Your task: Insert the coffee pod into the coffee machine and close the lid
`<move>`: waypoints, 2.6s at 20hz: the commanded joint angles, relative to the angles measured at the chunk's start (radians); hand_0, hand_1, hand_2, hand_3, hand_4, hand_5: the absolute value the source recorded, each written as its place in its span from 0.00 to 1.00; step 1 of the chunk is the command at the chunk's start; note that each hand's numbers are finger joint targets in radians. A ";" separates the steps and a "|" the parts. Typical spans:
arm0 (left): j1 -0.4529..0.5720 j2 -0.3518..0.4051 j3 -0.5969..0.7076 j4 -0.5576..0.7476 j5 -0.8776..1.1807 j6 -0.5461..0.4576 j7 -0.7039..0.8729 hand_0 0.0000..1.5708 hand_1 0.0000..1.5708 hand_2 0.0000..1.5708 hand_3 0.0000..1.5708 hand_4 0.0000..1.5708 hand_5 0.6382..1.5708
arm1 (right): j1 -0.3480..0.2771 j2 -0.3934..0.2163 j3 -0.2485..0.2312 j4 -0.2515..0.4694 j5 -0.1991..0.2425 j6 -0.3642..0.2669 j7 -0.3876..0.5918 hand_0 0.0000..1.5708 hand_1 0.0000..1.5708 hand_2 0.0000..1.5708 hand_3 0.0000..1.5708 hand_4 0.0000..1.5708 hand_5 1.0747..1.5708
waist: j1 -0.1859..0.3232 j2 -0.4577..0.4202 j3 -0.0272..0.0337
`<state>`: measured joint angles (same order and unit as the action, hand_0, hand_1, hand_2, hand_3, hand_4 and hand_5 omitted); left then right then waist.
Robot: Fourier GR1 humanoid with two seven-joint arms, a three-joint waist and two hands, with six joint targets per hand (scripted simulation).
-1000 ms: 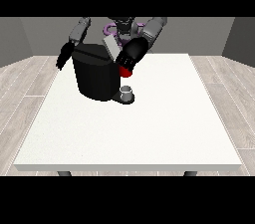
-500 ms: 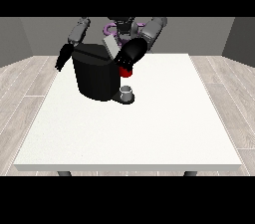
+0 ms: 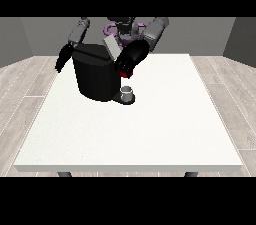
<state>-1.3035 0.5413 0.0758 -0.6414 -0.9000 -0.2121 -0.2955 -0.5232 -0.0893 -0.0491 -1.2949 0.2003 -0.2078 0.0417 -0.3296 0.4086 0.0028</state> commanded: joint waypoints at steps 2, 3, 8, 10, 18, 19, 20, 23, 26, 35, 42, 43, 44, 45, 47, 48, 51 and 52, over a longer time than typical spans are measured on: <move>0.002 0.069 0.033 0.041 -0.011 0.033 -0.018 0.00 0.00 0.37 0.29 0.00 1.00 | 0.026 -0.009 0.018 -0.030 0.022 0.001 -0.011 0.00 0.00 0.00 0.00 0.10 1.00 | -0.019 0.019 -0.0029; -0.038 0.012 0.010 0.019 -0.020 0.004 0.047 0.00 0.00 0.36 0.30 0.00 1.00 | -0.018 0.002 -0.002 0.024 0.012 -0.013 0.007 0.00 0.00 0.00 0.00 0.07 1.00 | 0.007 -0.005 -0.0023; -0.005 0.012 0.015 0.029 -0.031 0.036 0.037 0.00 0.00 0.27 0.21 0.00 1.00 | 0.016 0.006 0.001 0.012 -0.012 0.014 -0.045 0.00 0.00 0.00 0.00 0.10 1.00 | -0.009 -0.003 -0.0023; 0.046 -0.033 0.007 0.024 -0.011 -0.008 0.033 0.00 0.00 0.21 0.14 0.00 1.00 | 0.071 0.006 -0.003 0.047 -0.001 0.004 -0.010 0.00 0.00 0.00 0.00 0.09 1.00 | 0.040 -0.089 -0.0025; 0.207 -0.143 -0.016 0.000 0.011 -0.031 0.033 0.00 0.00 0.00 0.00 0.00 1.00 | 0.204 0.051 -0.020 0.107 -0.016 -0.032 -0.071 0.00 0.00 0.00 0.00 0.00 1.00 | 0.157 -0.260 -0.0025; 0.236 -0.162 -0.021 -0.016 0.013 -0.024 0.034 0.00 0.00 0.05 0.00 0.00 1.00 | 0.230 0.024 -0.039 0.129 -0.041 0.008 -0.081 0.00 0.00 0.00 0.00 0.00 1.00 | 0.172 -0.288 -0.0024; 0.228 -0.154 0.005 -0.003 0.035 -0.043 0.045 0.00 0.00 0.11 0.00 0.00 1.00 | 0.217 0.024 -0.032 0.103 -0.036 0.005 -0.033 0.00 0.00 0.00 0.00 0.00 1.00 | 0.158 -0.312 -0.0027; 0.299 -0.300 0.142 -0.020 0.218 -0.007 0.015 0.00 0.00 0.10 0.00 0.00 1.00 | 0.300 -0.007 -0.043 0.137 -0.043 0.039 -0.087 0.00 0.00 0.00 0.00 0.00 1.00 | 0.211 -0.387 -0.0042; 0.416 -0.391 0.231 -0.008 0.346 -0.015 -0.033 0.00 0.00 0.00 0.00 0.27 1.00 | 0.339 0.007 -0.065 0.135 -0.051 0.006 -0.095 0.00 0.00 0.00 0.00 0.00 1.00 | 0.284 -0.461 -0.0054; 0.674 -0.489 0.320 0.028 0.486 -0.078 -0.064 0.00 0.00 0.00 0.00 0.25 1.00 | 0.357 0.014 -0.045 0.037 -0.147 0.142 -0.090 0.00 0.00 0.00 0.00 0.00 1.00 | 0.395 -0.671 -0.0030; 0.772 -0.531 0.293 -0.035 0.513 -0.092 -0.005 0.00 0.00 0.00 0.00 0.26 1.00 | 0.299 -0.042 -0.012 -0.031 -0.115 0.180 -0.037 0.00 0.00 0.00 0.00 0.10 1.00 | 0.460 -0.721 -0.0026; 0.805 -0.521 0.290 -0.053 0.521 -0.114 -0.038 0.00 0.00 0.00 0.00 0.26 1.00 | 0.307 -0.085 -0.023 -0.028 -0.128 0.228 -0.038 0.00 0.00 0.00 0.00 0.07 1.00 | 0.471 -0.718 -0.0026; 0.755 -0.540 0.255 -0.053 0.579 -0.073 0.035 0.00 0.00 0.00 0.00 0.25 1.00 | 0.256 -0.031 0.017 -0.011 -0.085 0.171 0.010 0.00 0.00 0.00 0.00 0.16 1.00 | 0.465 -0.734 -0.0026; 0.801 -0.526 0.284 -0.099 0.566 -0.128 0.024 0.00 0.00 0.00 0.00 0.22 1.00 | 0.294 -0.060 0.002 -0.031 -0.082 0.180 -0.039 0.00 0.00 0.00 0.00 0.15 1.00 | 0.475 -0.704 -0.0026; 0.825 -0.533 0.252 -0.177 0.579 -0.149 0.025 0.00 0.00 0.00 0.00 0.27 1.00 | 0.234 -0.061 -0.044 -0.007 -0.101 0.152 -0.018 0.00 0.00 0.00 0.00 0.00 1.00 | 0.505 -0.666 -0.0025; 0.775 -0.540 0.197 -0.157 0.655 -0.098 0.097 0.00 0.00 0.00 0.00 0.29 1.00 | 0.180 -0.092 -0.084 0.048 -0.137 0.185 0.017 0.00 0.00 0.00 0.00 0.00 1.00 | 0.511 -0.681 -0.0023; 0.863 -0.541 0.162 -0.224 0.677 -0.098 0.068 0.00 0.00 0.00 0.00 0.23 1.00 | 0.143 -0.105 -0.110 0.055 -0.177 0.204 0.069 0.00 0.00 0.00 0.00 0.00 1.00 | 0.514 -0.654 -0.0026; 0.805 -0.541 0.162 -0.270 0.677 -0.111 0.106 0.00 0.00 0.00 0.00 0.25 1.00 | 0.154 -0.117 -0.134 0.101 -0.187 0.213 0.002 0.00 0.00 0.00 0.00 0.07 1.00 | 0.540 -0.613 -0.0022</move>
<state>-0.4922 0.0052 0.2828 -0.8274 -0.2723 -0.3211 -0.2365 -0.3274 -0.1805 -0.1372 -1.2545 0.0479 -0.0150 0.0507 0.1773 -0.2494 0.0001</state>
